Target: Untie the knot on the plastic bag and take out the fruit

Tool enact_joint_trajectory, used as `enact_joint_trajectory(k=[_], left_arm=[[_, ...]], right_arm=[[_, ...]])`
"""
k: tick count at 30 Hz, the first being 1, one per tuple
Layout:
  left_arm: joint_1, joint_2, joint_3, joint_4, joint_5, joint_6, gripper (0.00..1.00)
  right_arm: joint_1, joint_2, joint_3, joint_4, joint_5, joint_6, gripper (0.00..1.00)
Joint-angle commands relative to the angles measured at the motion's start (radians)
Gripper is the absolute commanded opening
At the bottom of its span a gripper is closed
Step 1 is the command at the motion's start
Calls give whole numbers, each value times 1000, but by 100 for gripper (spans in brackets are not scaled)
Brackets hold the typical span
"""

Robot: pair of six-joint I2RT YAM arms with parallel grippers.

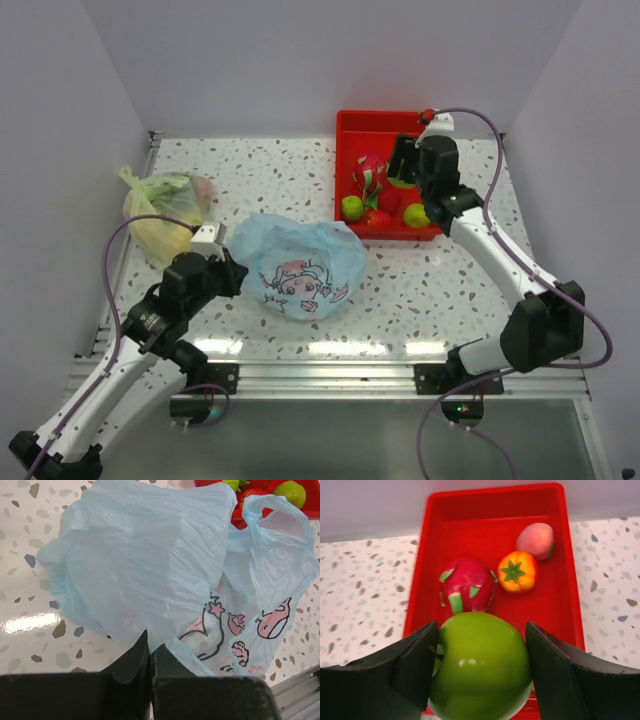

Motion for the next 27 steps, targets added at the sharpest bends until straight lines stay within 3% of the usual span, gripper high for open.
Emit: enact_joint_trajectory(k=[1, 4, 7, 11, 12, 13, 22, 27], left_arm=[[3, -16, -11, 33, 9, -7, 0], [3, -28, -12, 33, 7, -10, 0], [3, -37, -12, 33, 1, -11, 0], [3, -48, -12, 33, -3, -13, 0], [3, -53, -12, 33, -5, -13, 0], [3, -56, -12, 33, -5, -14, 0], [3, -85, -8, 20, -45, -33, 0], [3, -126, 30, -47, -132, -82, 0]], right_arm=[[-83, 130, 78, -22, 32, 56, 18], [-131, 256, 165, -40, 27, 64, 21], [-158, 375, 307, -122, 33, 80, 31], [-174, 452, 366, -175, 30, 96, 70], [-174, 457, 372, -184, 32, 98, 90], [-174, 454, 382, -206, 27, 101, 96], [-174, 269, 316, -272, -33, 109, 99], [-174, 31, 259, -325, -100, 106, 99]])
